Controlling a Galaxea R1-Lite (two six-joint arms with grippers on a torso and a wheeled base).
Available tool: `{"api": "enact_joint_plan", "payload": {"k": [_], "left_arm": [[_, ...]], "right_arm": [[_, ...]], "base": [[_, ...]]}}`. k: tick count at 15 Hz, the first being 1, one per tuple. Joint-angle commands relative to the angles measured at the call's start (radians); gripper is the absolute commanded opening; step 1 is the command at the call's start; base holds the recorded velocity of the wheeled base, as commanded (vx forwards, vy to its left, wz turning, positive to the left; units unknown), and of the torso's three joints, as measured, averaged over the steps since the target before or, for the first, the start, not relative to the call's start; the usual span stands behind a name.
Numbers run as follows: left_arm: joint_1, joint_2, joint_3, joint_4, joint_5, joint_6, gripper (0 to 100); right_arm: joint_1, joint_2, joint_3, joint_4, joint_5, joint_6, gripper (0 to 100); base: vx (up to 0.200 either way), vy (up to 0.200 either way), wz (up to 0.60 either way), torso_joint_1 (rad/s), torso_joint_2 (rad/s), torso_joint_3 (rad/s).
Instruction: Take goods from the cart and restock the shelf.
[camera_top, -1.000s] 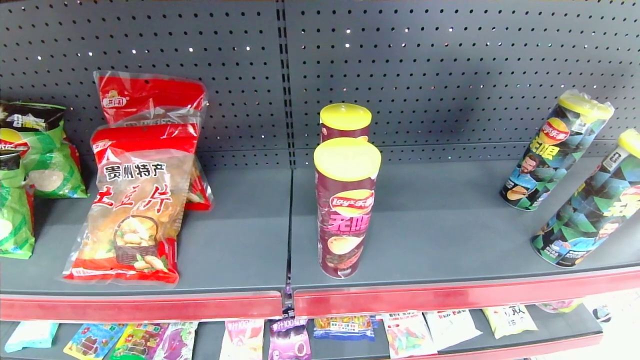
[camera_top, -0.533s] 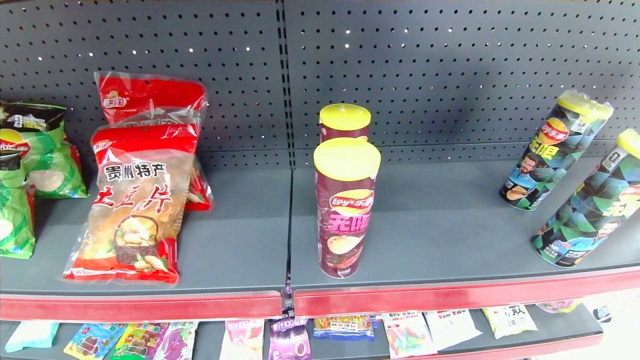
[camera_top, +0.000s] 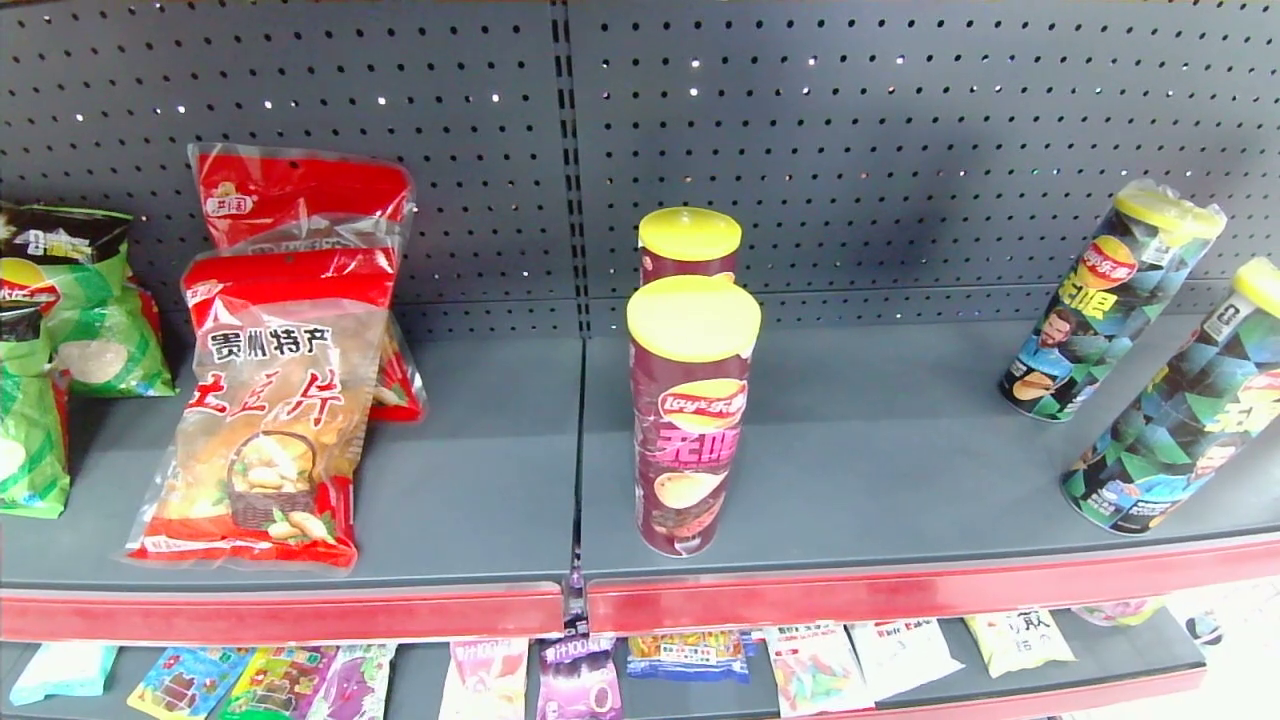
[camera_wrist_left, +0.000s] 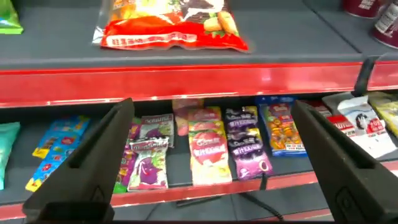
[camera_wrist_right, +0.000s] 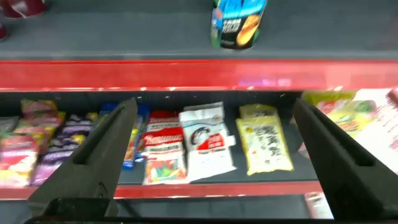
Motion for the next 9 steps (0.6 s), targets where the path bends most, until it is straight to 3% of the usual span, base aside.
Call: {"api": "enact_joint_plan", "payload": {"k": [1,3,4,5,6,8,9], "left_arm": [[-0.008,0.007,0.000,0.000,0.000,-0.002,100],[0.006,0.012,-0.002,0.025,0.048,0.004,100],[0.053,0.012,-0.002,0.025,0.052,0.005,100],[0.064,0.010,-0.002,0.025,0.052,0.007,100],[0.162,-0.014,-0.002,0.025,0.052,0.002,100],[0.164,-0.021,0.000,0.023,0.058,0.001,100],[0.126,-0.051,0.000,0.025,0.043,0.002,100]], "right_arm": [[0.000,0.009,0.008,-0.001,0.003,0.001,100],[-0.003,-0.006,0.008,-0.001,0.003,-0.002,100],[-0.003,-0.006,0.007,-0.001,-0.005,-0.004,100],[-0.003,-0.006,0.008,0.001,-0.007,-0.004,100],[-0.003,-0.006,0.008,0.001,-0.020,-0.010,100],[-0.003,-0.006,0.008,-0.001,-0.022,-0.005,100],[-0.003,-0.006,0.008,-0.001,-0.016,-0.002,100]], "base": [[0.000,0.000,0.00,0.000,0.00,0.000],[0.000,0.000,0.00,0.000,0.00,0.000],[0.000,0.000,0.00,0.000,0.00,0.000],[0.000,0.000,0.00,0.000,0.00,0.000],[0.000,0.000,0.00,0.000,0.00,0.000],[0.000,0.000,0.00,0.000,0.00,0.000],[0.000,0.000,0.00,0.000,0.00,0.000]]}}
